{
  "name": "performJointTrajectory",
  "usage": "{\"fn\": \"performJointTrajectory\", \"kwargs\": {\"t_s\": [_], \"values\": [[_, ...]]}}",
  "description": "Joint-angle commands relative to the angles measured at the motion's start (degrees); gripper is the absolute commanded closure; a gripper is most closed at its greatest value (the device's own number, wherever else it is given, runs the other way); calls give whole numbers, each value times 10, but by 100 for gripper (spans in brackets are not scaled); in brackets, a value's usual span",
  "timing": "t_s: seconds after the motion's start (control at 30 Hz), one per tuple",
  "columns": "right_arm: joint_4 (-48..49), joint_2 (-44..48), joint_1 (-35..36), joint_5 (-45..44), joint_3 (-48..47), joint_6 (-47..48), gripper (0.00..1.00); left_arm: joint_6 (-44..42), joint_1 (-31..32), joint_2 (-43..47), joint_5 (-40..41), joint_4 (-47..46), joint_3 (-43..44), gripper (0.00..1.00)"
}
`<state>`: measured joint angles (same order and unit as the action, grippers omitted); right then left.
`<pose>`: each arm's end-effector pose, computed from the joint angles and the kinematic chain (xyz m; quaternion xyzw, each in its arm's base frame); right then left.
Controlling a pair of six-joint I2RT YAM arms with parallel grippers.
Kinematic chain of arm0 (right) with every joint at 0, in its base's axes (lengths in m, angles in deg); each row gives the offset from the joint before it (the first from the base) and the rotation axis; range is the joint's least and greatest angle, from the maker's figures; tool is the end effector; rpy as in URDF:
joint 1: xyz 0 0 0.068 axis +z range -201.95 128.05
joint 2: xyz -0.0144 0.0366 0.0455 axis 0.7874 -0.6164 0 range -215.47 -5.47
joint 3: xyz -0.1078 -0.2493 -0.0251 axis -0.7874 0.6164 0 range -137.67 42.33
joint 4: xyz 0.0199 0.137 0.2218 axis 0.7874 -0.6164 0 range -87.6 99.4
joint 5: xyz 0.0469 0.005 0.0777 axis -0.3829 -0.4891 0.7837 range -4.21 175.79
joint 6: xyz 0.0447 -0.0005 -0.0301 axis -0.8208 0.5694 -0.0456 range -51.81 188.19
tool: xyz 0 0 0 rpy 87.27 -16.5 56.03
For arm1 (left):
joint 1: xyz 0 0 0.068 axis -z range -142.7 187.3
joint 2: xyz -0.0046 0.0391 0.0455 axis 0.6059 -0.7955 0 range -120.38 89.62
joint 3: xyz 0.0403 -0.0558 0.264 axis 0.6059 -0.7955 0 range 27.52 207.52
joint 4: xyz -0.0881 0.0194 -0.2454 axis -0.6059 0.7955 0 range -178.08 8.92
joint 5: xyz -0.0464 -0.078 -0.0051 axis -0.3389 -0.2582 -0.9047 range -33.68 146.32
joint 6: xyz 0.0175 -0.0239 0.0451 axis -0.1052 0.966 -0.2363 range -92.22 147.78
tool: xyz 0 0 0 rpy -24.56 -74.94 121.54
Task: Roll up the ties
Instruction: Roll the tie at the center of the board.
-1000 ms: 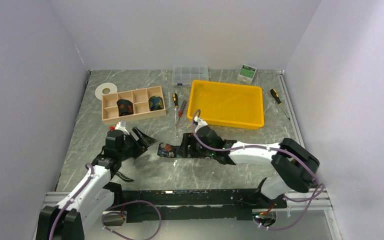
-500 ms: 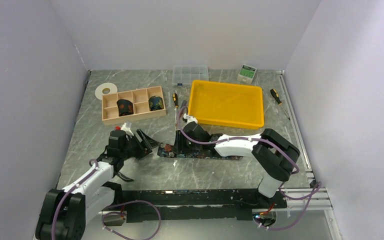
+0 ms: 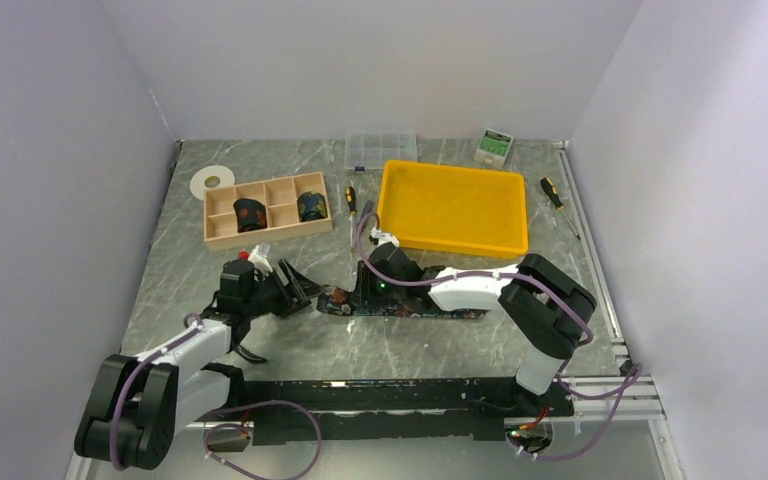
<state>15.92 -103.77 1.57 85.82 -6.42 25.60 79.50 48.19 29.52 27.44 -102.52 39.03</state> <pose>0.2038 0.2757 0.1524 -0.0874 0.9130 0.2966 0.2661 0.1759 -0.0514 0.1393 -0.1889 0.8427 -0.4239 0.2730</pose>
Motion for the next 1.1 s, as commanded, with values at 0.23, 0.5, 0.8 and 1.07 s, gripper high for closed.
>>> {"fn": "performJointTrajectory", "kwargs": {"t_s": [0.23,0.5,0.8,1.07], "values": [[36,0,-17,16,40,6,59,-17,41,-98,-40,-76,23,28],[25,64,-17,3,47,8,49,-26,41,-25,19,21,30,27],[0,35,10,30,-20,28,39,-33,41,88,66,122,29,22],[-11,-9,13,23,-34,35,51,-31,41,44,37,87,23,25]]}}
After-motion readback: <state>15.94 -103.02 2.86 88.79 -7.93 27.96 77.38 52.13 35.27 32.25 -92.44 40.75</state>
